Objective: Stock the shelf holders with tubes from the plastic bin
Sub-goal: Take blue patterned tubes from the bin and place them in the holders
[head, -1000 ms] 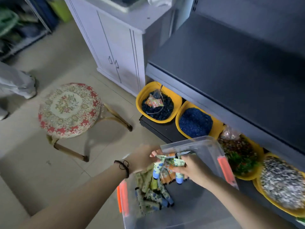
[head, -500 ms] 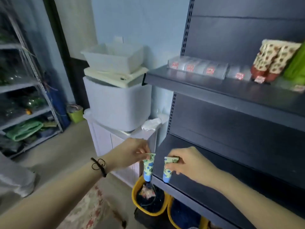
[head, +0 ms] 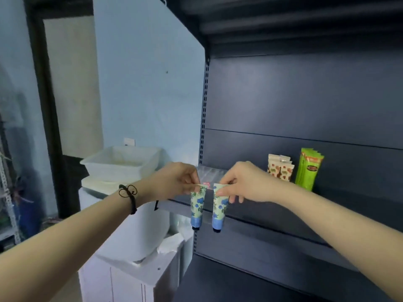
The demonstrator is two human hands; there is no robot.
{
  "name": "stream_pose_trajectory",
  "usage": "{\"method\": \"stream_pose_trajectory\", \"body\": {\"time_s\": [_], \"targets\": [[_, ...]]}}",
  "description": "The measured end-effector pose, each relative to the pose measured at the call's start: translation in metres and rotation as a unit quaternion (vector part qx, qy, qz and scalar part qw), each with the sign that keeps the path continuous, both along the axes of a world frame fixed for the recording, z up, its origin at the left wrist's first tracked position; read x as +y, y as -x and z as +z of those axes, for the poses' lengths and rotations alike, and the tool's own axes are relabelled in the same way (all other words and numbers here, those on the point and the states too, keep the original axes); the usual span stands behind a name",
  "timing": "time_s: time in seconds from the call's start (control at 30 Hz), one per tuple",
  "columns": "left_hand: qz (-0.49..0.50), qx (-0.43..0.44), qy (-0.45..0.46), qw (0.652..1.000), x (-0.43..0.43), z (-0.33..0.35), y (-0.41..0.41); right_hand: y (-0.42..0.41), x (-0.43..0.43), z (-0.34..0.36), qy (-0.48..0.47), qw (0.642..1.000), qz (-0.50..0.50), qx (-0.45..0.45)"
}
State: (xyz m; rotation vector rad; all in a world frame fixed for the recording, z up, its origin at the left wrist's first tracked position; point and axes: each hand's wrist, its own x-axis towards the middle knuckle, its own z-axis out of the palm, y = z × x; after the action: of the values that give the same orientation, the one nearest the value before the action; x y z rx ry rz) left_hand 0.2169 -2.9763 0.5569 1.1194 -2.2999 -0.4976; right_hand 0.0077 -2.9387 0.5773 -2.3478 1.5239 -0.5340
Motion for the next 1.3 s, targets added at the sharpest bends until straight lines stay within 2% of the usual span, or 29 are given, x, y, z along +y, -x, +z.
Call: {"method": "stream_pose_trajectory", "body": {"time_s": [0.23,0.5,0.8,1.0,1.3], "targets": [[0.005,-0.018,0.042,0.999,-0.07,0.05,0.08,0.069,-0.065,0.063,0.013,0.997,-0.048,0.065],[0.034,0.031,0.046,0.998,-0.167,0.075,0.164,0.128,-0.168,0.102,0.082,0.979,-0.107,0.153],[0.078,0.057,0.044,0.994,-0.253,0.029,0.233,0.145,-0.254,0.074,0.057,0.943,-0.153,0.289],[0.068,0.039,0.013,0.997,-0.27,0.014,0.245,0.156,-0.271,0.057,0.03,0.941,-0.178,0.286],[0.06,-0.007,-0.019,0.998,-0.272,0.011,0.242,0.159,-0.277,0.044,-0.012,0.943,-0.15,0.298]]}}
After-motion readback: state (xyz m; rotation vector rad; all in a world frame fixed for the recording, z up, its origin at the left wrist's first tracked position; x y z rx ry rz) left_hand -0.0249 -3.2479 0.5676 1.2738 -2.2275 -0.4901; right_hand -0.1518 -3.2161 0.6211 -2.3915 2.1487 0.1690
